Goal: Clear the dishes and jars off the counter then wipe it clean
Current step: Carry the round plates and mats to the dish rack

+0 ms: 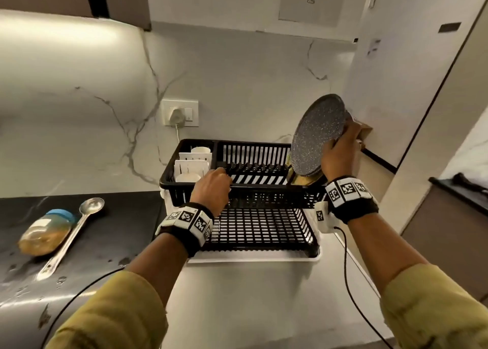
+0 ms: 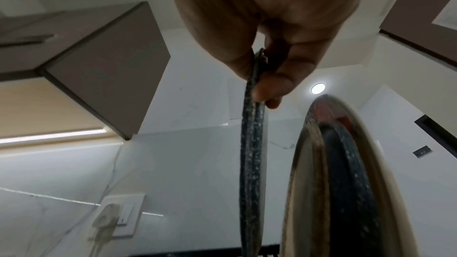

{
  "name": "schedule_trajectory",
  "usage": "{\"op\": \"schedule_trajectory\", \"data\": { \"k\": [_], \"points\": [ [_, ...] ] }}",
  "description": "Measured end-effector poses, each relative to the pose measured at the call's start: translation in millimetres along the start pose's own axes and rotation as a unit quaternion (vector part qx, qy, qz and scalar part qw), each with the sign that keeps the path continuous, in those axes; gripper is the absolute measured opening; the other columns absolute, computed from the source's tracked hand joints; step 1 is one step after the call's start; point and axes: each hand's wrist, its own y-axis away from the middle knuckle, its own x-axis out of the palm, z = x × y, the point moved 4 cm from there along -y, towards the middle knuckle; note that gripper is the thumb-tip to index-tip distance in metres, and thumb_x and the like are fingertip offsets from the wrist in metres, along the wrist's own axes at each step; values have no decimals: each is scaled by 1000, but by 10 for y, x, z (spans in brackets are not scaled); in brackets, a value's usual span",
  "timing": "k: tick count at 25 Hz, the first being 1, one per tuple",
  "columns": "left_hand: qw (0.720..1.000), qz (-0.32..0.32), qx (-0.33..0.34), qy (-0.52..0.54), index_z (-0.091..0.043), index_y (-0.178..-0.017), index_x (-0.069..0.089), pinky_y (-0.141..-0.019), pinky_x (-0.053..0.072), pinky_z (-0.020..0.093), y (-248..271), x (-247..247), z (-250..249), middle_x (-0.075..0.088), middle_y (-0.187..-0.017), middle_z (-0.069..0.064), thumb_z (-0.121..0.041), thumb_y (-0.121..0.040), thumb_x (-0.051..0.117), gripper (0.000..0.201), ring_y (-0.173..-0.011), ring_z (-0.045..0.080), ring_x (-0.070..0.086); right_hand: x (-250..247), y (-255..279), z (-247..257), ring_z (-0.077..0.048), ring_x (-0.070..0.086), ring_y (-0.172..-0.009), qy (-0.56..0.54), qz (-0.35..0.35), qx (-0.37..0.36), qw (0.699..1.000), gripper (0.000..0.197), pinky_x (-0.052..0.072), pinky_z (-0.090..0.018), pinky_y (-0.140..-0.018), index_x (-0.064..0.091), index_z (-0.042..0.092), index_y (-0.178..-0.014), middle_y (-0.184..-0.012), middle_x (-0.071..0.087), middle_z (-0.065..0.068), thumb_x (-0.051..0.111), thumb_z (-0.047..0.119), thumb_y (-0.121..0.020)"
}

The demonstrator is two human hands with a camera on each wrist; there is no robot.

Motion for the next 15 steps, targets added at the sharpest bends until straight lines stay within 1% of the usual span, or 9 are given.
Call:
{"op": "schedule_trajectory", "data": {
  "k": [2, 4, 5, 7, 8, 9, 11, 13, 15],
  "points": [
    [1000, 12, 5, -16, -14, -101, 72, -79, 50, 28, -44, -25, -14, 62, -100, 3, -12, -90, 60, 16, -92, 20, 61, 150, -32, -35, -42, 65, -93, 31, 18, -17, 999, 38, 54, -48, -75, 36, 11, -129, -107, 66, -21, 45, 12, -92],
    [1000, 22, 9, -21, -15, -101, 72, -77, 45, 27, -88, -50, -26, 63, -101, 3, -13, -90, 60, 16, -92, 20, 62, 304, -47, -79, -43, 65, -93, 59, 41, -29, 997, 40, 54, -51, -77, 35, 9, -131, -108, 66, -21, 47, 12, -93],
    [1000, 22, 6, -18, -15, -101, 72, -78, 44, 27, -98, -63, -27, 64, -102, 3, -14, -90, 61, 16, -93, 20, 62, 376, -45, -103, -44, 64, -94, 78, 57, -23, 995, 43, 53, -49, -76, 34, 8, -133, -110, 65, -23, 48, 12, -93],
    [1000, 16, 1, -10, -15, -101, 72, -79, 45, 28, -98, -62, -15, 65, -103, 3, -16, -90, 62, 15, -92, 20, 62, 494, -19, -151, -44, 63, -94, 112, 87, 2, 990, 48, 44, -41, -68, 31, 6, -137, -109, 63, -24, 50, 12, -93],
    [1000, 13, -1, -6, -14, -101, 72, -79, 46, 28, -94, -53, -2, 65, -102, 3, -17, -90, 62, 15, -91, 19, 62, 536, -5, -167, -43, 63, -92, 119, 97, 11, 988, 50, 40, -38, -66, 30, 6, -139, -106, 63, -24, 50, 12, -93],
    [1000, 11, -2, -2, -14, -100, 72, -79, 46, 28, -86, -44, 9, 65, -101, 3, -18, -91, 61, 15, -91, 19, 62, 564, -1, -182, -43, 63, -91, 121, 103, 16, 987, 51, 38, -37, -66, 29, 7, -139, -105, 63, -23, 50, 12, -93],
    [1000, 4, -1, 6, -13, -100, 73, -80, 47, 28, -80, -35, 24, 64, -100, 2, -18, -91, 61, 15, -89, 18, 62, 585, -14, -223, -43, 63, -95, 118, 107, 28, 987, 50, 42, -39, -69, 31, 9, -139, -107, 64, -23, 50, 13, -93],
    [1000, 0, 0, 13, -13, -99, 73, -78, 46, 26, -77, -25, 36, 64, -99, 1, -18, -91, 61, 16, -88, 17, 61, 564, -6, -271, -43, 61, -103, 113, 104, 54, 987, 50, 48, -43, -78, 34, 8, -138, -115, 62, -23, 52, 14, -91],
    [1000, -2, -1, 16, -13, -99, 74, -74, 42, 23, -70, -13, 44, 64, -98, 1, -18, -91, 61, 15, -87, 17, 61, 533, 45, -304, -43, 58, -110, 102, 85, 70, 989, 54, 49, -47, -87, 36, 8, -139, -127, 56, -21, 55, 15, -89]
  ]
}}
